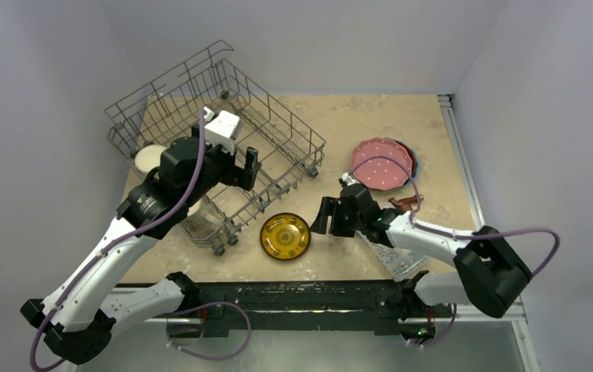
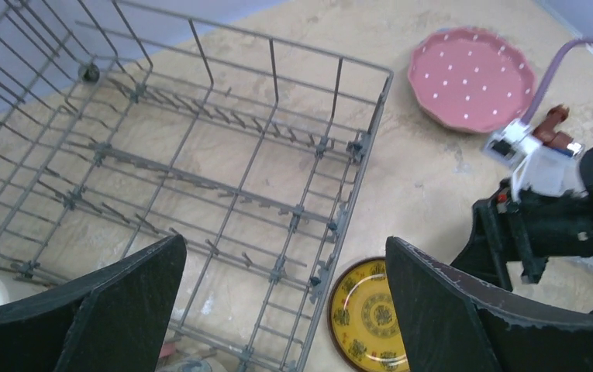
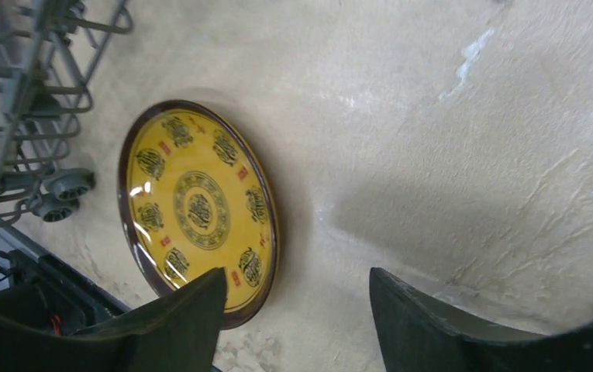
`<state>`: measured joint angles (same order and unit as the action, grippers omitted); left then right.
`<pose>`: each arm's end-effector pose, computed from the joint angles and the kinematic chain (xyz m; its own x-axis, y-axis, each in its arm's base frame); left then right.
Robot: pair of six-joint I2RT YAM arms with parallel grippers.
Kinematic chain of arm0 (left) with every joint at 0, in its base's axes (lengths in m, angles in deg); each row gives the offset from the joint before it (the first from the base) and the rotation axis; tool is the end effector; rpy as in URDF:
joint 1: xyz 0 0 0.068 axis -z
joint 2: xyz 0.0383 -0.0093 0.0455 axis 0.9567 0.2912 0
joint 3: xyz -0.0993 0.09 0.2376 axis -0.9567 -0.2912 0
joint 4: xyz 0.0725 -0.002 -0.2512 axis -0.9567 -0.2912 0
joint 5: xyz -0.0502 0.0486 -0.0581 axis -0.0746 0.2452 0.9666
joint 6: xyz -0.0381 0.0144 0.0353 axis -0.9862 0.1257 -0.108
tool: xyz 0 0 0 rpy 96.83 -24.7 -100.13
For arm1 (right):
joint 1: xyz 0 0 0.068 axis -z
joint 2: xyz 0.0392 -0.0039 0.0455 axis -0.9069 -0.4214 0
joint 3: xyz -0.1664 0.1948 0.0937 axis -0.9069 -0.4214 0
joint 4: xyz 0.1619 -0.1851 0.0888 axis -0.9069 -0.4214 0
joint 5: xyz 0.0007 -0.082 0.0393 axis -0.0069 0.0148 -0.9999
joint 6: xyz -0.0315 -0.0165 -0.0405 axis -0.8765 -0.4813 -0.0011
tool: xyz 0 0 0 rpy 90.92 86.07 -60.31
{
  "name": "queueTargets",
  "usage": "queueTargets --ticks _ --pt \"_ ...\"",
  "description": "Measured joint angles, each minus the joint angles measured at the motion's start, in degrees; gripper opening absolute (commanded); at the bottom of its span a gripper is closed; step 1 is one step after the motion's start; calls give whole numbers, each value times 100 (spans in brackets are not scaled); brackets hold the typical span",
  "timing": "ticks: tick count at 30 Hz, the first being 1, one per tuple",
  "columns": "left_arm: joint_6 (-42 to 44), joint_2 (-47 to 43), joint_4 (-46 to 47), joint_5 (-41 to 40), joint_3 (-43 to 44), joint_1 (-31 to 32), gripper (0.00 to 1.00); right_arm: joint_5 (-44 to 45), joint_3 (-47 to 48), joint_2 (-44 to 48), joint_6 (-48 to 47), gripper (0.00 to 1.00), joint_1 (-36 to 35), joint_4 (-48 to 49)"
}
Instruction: Load the mixed dishes into the dish rack
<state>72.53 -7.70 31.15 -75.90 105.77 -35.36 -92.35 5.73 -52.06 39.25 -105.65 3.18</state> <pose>0.1603 -0.1155 0.4165 -0.3251 0.1187 -0.9382 0.4293 0.9025 -0.0346 0.1860 0.1642 0.1802 -0.8705 0.1656 -0.4634 -0.1387 0.8209 0.5539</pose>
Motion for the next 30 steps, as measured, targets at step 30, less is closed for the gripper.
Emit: queueTargets --ticks 30 --pt "133 -345 1097 -31 -516 68 100 111 -857 -1342 723 27 -444 3130"
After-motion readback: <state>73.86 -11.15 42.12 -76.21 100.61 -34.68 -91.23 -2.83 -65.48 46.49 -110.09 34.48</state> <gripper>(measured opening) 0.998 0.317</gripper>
